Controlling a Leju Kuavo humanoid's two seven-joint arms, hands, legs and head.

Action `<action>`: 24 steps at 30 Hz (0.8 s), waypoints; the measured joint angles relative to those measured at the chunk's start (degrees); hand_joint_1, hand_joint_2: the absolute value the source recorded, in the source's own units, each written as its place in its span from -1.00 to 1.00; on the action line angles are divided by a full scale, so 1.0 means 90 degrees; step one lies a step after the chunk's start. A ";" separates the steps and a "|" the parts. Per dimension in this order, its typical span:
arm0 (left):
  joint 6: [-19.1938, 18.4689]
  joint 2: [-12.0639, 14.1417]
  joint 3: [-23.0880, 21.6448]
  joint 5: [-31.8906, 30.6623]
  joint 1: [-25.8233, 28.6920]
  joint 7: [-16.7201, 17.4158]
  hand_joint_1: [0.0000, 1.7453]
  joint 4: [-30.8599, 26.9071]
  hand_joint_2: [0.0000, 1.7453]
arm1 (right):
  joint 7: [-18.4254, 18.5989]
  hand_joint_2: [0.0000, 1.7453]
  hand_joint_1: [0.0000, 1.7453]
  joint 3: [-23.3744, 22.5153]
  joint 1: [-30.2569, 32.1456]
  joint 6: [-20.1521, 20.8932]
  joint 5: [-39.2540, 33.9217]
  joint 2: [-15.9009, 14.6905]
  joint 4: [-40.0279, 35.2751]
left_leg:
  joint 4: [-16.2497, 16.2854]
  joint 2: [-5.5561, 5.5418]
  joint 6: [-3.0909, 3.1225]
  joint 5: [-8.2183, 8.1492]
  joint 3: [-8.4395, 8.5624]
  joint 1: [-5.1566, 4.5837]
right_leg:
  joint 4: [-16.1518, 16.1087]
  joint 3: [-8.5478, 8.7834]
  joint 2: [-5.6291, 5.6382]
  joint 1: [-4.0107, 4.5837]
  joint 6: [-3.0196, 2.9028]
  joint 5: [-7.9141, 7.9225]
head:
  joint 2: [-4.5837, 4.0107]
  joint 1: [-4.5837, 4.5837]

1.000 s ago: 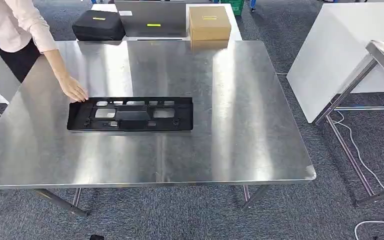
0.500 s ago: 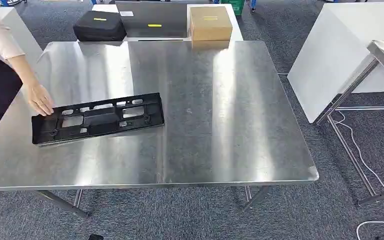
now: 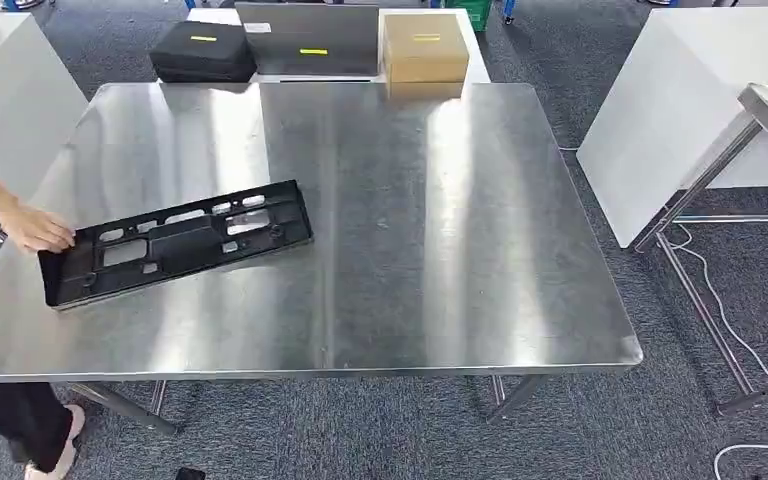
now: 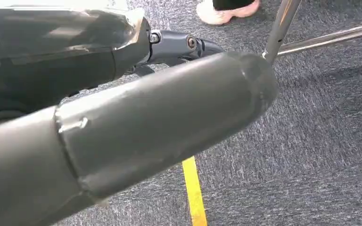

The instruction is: Take the parts from the cabinet and place them on the table.

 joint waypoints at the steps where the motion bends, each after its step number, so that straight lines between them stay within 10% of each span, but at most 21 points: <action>1: 0.0002 0.0000 0.0000 0.0002 0.0000 -0.0007 -1.00 0.0000 -1.00 | 0.0000 -1.00 -1.00 0.0005 0.0001 -0.0002 0.0000 0.0000 0.0000 | 0.0000 0.0001 -0.0001 -0.0001 0.0003 0.0006 | 0.0000 0.0001 0.0000 0.0001 0.0000 0.0000 | 0.0000 0.0000; 24: 0.0095 0.0012 0.0005 0.0029 0.0011 -0.0114 -1.00 0.0000 -1.00 | 0.0007 -1.00 -1.00 0.0049 0.0014 -0.0002 -0.0017 -0.0022 0.0000 | 0.0019 -0.0006 0.0043 -0.0063 0.0040 -0.0056 | -0.0014 0.0058 -0.0001 -0.0043 0.0074 -0.0036 | 0.0000 0.0010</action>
